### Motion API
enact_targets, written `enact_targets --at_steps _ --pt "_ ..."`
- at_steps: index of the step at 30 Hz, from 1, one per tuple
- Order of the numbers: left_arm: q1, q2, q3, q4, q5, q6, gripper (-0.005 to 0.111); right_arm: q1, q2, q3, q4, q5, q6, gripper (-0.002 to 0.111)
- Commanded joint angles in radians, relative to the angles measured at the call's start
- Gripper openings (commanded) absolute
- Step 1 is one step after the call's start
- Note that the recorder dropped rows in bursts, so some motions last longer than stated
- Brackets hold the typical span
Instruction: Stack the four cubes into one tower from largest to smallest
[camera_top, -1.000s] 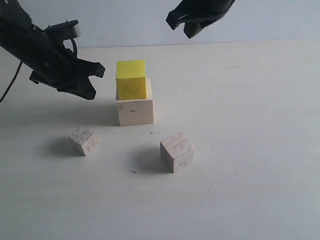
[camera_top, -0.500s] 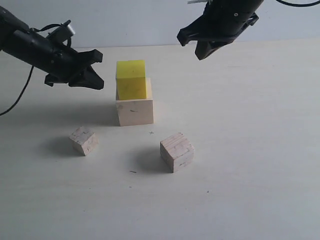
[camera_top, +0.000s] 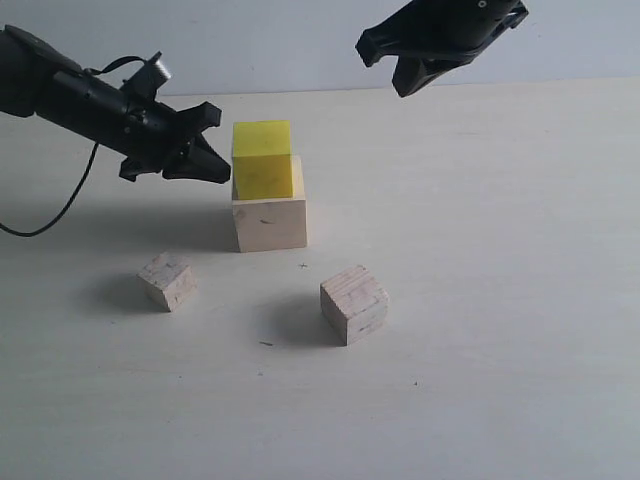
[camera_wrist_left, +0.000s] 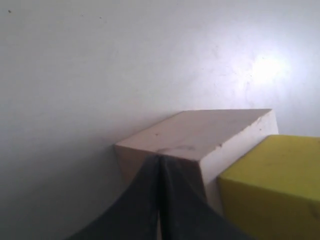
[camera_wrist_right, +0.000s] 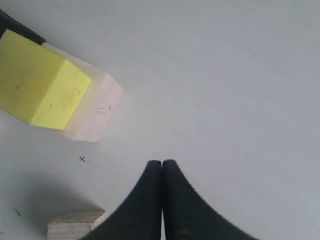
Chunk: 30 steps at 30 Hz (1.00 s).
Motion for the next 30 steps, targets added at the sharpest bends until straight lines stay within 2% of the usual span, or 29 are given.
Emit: enact_targets --at_steps 1,14,18,23,30 --pt "-0.013 0.01 -0.008 -0.034 0.012 0.019 0.0 -0.006 -0.018 0.001 -0.002 -0.012 0.004 0.0" --pt "-0.036 0.01 -0.008 -0.042 0.018 0.043 0.0 -0.006 -0.022 0.001 -0.002 0.005 0.007 0.0" --pt "-0.036 0.01 -0.008 0.027 0.059 -0.001 0.0 -0.006 -0.035 0.001 -0.002 0.005 0.007 0.0" --pt "-0.038 -0.026 0.043 0.018 0.055 0.012 0.0 -0.006 -0.043 0.001 -0.005 0.003 0.007 0.0" --pt "-0.042 -0.032 0.045 -0.007 0.085 0.019 0.0 -0.006 -0.042 0.001 -0.005 0.003 0.008 0.0"
